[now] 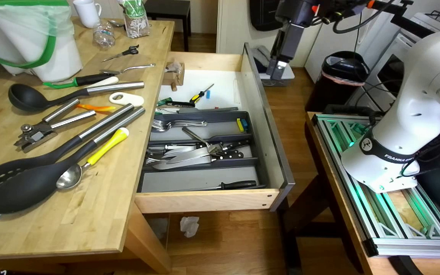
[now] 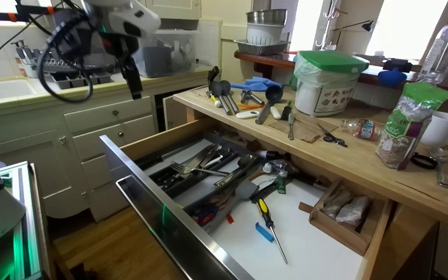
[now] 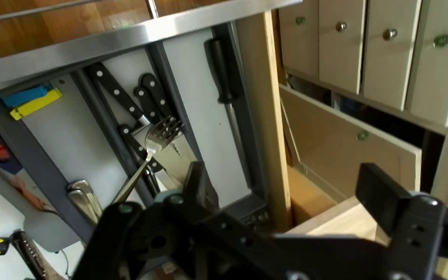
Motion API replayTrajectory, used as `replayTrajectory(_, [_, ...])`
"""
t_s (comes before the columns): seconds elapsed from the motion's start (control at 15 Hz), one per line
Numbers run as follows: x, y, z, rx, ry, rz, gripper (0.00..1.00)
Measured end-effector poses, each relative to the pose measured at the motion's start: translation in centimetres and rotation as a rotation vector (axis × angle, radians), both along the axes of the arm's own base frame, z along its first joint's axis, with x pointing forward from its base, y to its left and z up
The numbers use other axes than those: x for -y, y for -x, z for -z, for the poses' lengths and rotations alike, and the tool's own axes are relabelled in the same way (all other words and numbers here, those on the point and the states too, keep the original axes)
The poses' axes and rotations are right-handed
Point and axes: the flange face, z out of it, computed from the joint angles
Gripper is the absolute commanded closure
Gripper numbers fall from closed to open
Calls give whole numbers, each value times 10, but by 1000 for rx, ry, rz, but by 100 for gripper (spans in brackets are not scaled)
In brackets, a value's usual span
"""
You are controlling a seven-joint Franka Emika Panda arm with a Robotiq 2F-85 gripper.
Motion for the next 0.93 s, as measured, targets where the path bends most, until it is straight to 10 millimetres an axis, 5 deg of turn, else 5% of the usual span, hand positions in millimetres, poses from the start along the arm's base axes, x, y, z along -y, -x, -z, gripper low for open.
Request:
replayTrajectory(0.33, [44,-48,42,41,-165,227,0])
replayTrajectory(0.67, [36,-111,94,-102,-99,345,0])
replayTrajectory(0.93, [26,-143,146,-238,-24,397,0])
